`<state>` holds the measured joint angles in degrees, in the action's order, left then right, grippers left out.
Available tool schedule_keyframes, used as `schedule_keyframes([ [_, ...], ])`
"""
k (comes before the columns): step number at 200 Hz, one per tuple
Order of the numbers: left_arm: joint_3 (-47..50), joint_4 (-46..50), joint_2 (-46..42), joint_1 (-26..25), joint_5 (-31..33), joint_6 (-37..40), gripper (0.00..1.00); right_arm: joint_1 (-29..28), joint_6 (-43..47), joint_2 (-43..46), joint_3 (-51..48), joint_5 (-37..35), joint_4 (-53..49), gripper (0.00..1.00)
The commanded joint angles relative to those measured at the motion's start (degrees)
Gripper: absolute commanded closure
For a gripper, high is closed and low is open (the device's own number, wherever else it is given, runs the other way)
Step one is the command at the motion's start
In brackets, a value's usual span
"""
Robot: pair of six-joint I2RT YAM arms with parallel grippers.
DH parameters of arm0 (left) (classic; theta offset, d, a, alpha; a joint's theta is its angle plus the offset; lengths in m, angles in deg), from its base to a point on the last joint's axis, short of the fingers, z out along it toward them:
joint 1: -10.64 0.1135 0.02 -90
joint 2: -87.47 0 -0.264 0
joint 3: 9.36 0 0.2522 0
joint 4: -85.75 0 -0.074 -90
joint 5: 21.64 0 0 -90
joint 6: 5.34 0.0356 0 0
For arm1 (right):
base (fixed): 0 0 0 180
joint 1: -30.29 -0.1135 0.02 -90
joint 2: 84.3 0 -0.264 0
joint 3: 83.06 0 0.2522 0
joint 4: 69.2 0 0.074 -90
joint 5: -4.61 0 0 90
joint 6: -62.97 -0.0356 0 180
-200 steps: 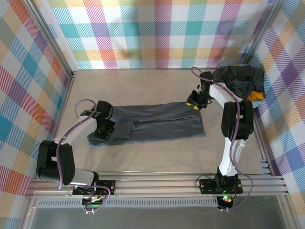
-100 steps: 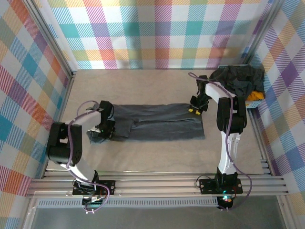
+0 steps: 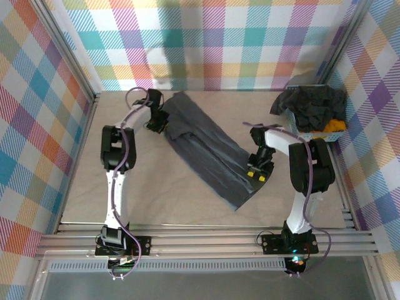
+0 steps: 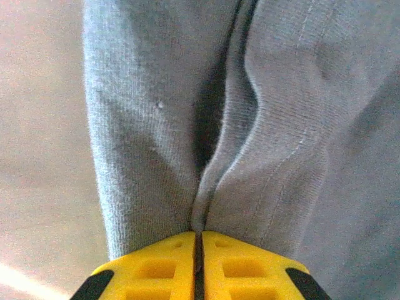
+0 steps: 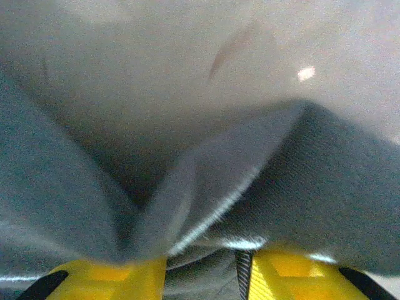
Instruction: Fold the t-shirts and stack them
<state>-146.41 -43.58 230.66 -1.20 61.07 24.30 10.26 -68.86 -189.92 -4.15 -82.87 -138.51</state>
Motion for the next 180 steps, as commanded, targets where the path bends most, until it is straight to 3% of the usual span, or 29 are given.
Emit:
schedule_keyframes([
  [1, -11.0, 2.4, 9.9, -4.3, -4.4, -0.1, 0.89, -5.5, -8.7, 1.2, -4.3, 4.9, 1.8, 0.63],
  [18, -18.5, 2.6, 14.4, -6.1, -5.2, -1.6, 0.88, -10.2, -12.8, 1.6, -5.6, 8.5, 4.3, 0.63],
  [50, -19.2, -6.2, 16.9, -6.8, -6.2, -5.1, 0.86, -16.4, -18.5, -0.9, -3.6, 13.4, 8.7, 0.62],
  [88, -28.8, -5.7, 19.5, -5.1, -6.5, -4.7, 0.81, -16.6, -23.5, 1.7, -2.5, 13.6, 9.0, 0.61],
  [123, -28.7, 3.4, 8.2, -4.2, 0.0, 2.0, 0.73, -14.2, -26.6, 11.8, -2.6, 15.5, 5.1, 0.56],
  [142, -20.3, 8.6, -1.5, -4.7, 2.5, 4.8, 0.73, -11.4, -28.4, 19.1, -4.3, 15.3, 2.8, 0.55],
  [165, 3.0, 7.4, -16.5, -5.8, -0.5, 7.4, 0.74, -6.1, -24.1, 26.5, -7.4, 13.1, 1.4, 0.55],
  [180, 17.8, 8.3, -25.0, -6.4, -5.1, 9.9, 0.76, -1.5, -16.0, 29.4, -9.9, 12.7, 1.2, 0.55],
])
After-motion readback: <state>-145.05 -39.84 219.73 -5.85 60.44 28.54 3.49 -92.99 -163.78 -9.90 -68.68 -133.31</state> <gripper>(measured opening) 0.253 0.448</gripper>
